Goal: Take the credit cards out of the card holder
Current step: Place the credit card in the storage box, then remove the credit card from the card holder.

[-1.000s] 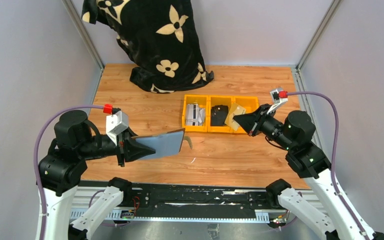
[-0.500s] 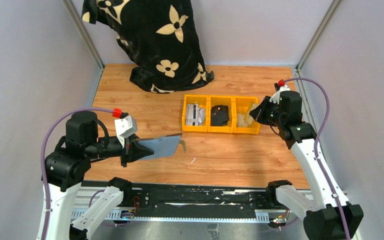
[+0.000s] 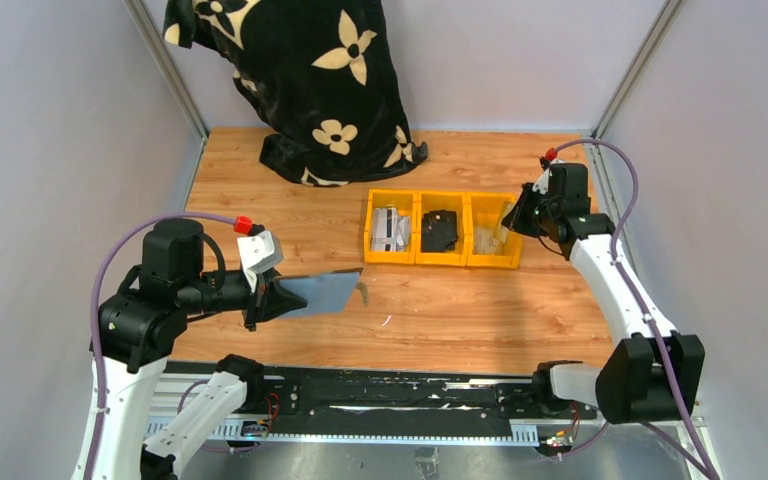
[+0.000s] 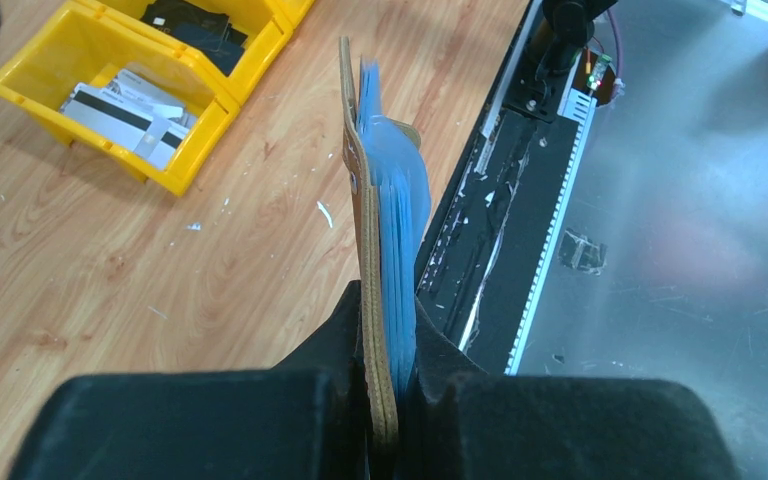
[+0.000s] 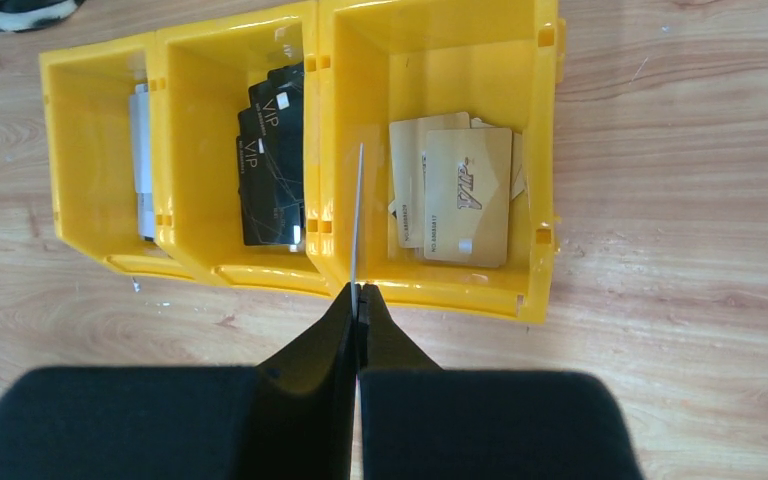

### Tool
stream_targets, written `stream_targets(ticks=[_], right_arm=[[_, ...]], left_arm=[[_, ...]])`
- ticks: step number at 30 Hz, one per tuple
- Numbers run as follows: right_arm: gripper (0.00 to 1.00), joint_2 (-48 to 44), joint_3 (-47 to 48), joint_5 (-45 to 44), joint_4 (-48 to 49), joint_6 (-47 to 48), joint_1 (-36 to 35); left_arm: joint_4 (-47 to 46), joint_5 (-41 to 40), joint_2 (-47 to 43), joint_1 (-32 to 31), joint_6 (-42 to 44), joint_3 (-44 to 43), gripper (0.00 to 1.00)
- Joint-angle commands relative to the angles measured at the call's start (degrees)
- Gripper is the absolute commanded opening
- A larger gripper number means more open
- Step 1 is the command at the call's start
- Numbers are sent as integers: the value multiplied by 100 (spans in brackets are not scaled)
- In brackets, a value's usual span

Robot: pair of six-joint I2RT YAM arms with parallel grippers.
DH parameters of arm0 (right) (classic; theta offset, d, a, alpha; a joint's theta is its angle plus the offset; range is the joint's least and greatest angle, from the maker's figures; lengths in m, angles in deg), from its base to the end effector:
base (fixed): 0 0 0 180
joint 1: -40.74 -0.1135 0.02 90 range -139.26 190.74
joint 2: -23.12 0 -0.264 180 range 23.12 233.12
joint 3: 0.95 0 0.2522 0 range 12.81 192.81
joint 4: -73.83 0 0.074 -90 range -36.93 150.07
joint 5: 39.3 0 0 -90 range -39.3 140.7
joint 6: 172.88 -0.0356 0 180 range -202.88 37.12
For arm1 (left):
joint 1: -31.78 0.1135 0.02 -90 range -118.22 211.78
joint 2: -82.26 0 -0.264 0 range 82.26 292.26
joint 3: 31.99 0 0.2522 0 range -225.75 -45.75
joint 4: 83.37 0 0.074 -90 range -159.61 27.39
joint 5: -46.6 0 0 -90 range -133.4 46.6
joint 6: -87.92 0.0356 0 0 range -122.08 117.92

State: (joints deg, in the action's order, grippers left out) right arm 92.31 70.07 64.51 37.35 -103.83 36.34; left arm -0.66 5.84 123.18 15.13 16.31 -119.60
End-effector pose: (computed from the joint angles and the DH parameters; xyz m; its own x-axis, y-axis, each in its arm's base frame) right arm 0.2662 0.0290 0.3066 -0.6261 0.3001 -0.7197 -0.0497 0.9058 0.4209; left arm 0.0614 -0.0465 0.4127 -0.2904 0.3019 -0.9080 0.9122 0.3738 -0.1675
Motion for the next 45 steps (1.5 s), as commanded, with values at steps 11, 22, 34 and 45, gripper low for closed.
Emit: stream_targets(ticks=[11,22,34,45], right_arm=[[0,1802,1129,687,-54,559,87],[0,2830,1456,1069,-674,1038,89],[50,1622,1453,262,-655,782,-241],[73,-1108,455,3272,3019,-453,-2818]], left_arm=[[100,97,12,-23,102,-235,0],[158,225,37,-23,100,-430,0],[163,1205,-282,-23,896,-573,0],[176,1138,-690,-23,2343,-462,0]])
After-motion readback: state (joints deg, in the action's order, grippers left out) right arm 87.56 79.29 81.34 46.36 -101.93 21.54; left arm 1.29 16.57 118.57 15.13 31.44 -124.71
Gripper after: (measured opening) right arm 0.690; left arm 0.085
